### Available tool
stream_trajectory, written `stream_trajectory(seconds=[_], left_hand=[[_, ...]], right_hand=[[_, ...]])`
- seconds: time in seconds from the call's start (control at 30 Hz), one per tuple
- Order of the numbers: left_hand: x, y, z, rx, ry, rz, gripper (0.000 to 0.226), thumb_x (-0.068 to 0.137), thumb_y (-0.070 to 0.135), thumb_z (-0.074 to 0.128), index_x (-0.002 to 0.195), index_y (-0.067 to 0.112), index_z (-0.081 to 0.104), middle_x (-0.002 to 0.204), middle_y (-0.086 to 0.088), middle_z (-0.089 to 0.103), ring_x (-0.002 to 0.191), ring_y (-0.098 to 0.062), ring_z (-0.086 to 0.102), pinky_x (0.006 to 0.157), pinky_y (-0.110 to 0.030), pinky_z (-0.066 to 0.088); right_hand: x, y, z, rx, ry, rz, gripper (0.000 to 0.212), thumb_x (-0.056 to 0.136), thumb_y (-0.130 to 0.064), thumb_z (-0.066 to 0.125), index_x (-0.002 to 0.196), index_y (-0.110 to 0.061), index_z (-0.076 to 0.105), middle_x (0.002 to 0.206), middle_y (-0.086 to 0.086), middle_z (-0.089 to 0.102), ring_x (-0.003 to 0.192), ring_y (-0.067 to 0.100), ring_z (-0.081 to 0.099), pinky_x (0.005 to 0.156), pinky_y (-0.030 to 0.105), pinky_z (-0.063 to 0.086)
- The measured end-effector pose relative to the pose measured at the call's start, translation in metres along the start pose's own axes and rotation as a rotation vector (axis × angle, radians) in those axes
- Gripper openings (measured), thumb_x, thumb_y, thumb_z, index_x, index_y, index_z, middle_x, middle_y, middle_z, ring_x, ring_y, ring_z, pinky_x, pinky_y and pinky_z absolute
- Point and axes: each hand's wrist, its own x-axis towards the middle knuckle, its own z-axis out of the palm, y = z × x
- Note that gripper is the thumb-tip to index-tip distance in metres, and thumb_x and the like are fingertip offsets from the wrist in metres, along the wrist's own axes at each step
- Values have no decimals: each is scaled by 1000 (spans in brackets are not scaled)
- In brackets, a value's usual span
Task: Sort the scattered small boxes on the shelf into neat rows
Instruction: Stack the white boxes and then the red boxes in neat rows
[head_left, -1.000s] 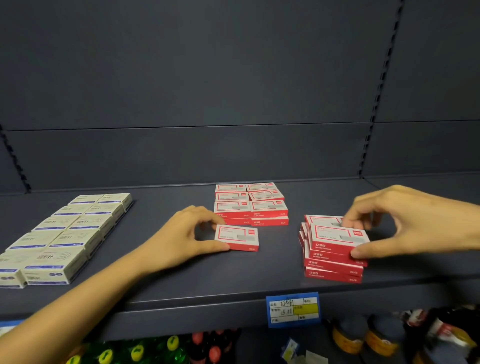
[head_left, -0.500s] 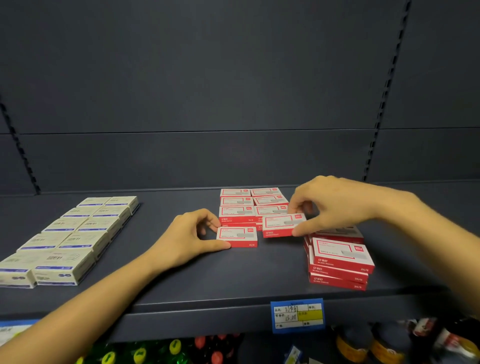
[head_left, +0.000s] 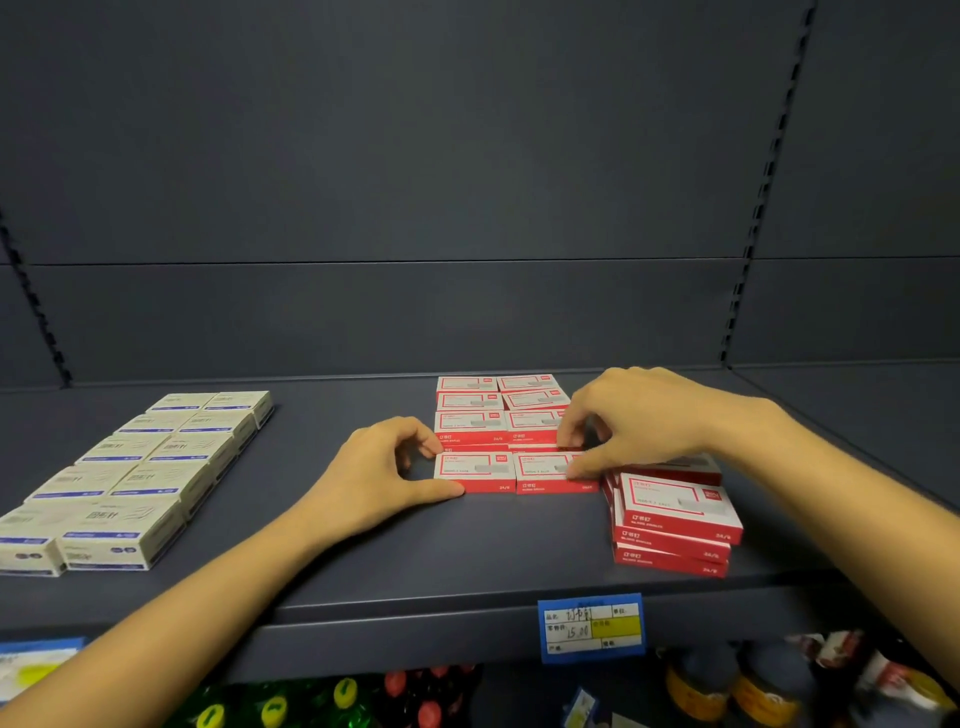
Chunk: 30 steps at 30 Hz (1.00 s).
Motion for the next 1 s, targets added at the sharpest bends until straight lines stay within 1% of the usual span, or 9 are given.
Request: stream_trajectory(seconds=[0.13, 0.17, 0.23, 0.33, 0.47, 0.57, 0.63, 0.8, 1.0], left_hand=[[-5, 8, -3, -1, 109, 76, 33, 67, 39, 77, 93, 26, 60, 91, 17, 62, 82, -5, 54, 76, -18, 43], [-6, 13, -3, -8, 109, 105, 29, 69, 38, 76, 92, 26, 61, 90, 17, 62, 83, -4, 54, 78, -18, 43], [-10, 24, -2, -30, 81, 160, 21, 71, 34, 74, 87, 29, 61, 86, 19, 61, 84, -3, 53, 78, -17, 42], [-14, 43, 3, -85, 16, 218, 19, 73, 34, 73, 88, 25, 65, 86, 22, 60, 89, 1, 53, 78, -12, 43], [-15, 70, 12, -96, -114, 294, 28, 74, 48, 65, 95, 30, 65, 95, 21, 62, 95, 3, 53, 83, -10, 42], [-12, 87, 22, -62, -189, 319, 42, 70, 60, 57, 104, 36, 61, 102, 25, 56, 100, 8, 49, 87, -10, 42], [-8, 96, 30, -46, -216, 331, 45, 70, 58, 62, 109, 35, 59, 104, 23, 55, 100, 6, 48, 87, -14, 43], [5, 103, 47, 16, -276, 339, 52, 72, 54, 65, 118, 31, 55, 118, 15, 56, 106, 1, 48, 90, -19, 43], [8, 103, 50, -19, -281, 358, 40, 77, 43, 66, 112, 28, 55, 116, 12, 55, 101, 4, 45, 86, -14, 42]], right_hand=[[-24, 21, -16, 198, 53, 20, 24, 79, -50, 58, 101, -41, 63, 99, -25, 62, 88, 0, 59, 74, 22, 51], [-32, 29, -18, 249, 54, 21, 21, 79, -48, 60, 98, -41, 63, 98, -25, 62, 89, -3, 59, 75, 17, 50], [-46, 44, -19, 323, 35, 23, 23, 76, -46, 65, 98, -39, 64, 99, -24, 63, 92, -8, 57, 74, 10, 46], [-62, 59, -13, 392, -57, 65, 41, 68, -53, 67, 105, -37, 64, 104, -25, 62, 97, -7, 56, 78, 9, 45], [-71, 65, -1, 419, -114, 60, 33, 73, -39, 72, 105, -31, 66, 102, -20, 66, 94, -3, 60, 78, 6, 43], [-74, 65, 2, 464, -90, 69, 30, 73, -39, 72, 102, -32, 66, 98, -16, 69, 91, 1, 61, 78, 13, 47], [-77, 66, 0, 497, -65, 85, 36, 68, -48, 70, 99, -31, 66, 96, -15, 70, 88, 4, 61, 79, 19, 49], [-88, 73, -9, 526, 13, 114, 42, 60, -55, 66, 96, -35, 67, 93, -22, 68, 86, 3, 62, 73, 16, 50], [-90, 70, -14, 529, 63, 119, 48, 56, -59, 65, 98, -34, 66, 93, -20, 69, 88, 4, 63, 80, 28, 53]])
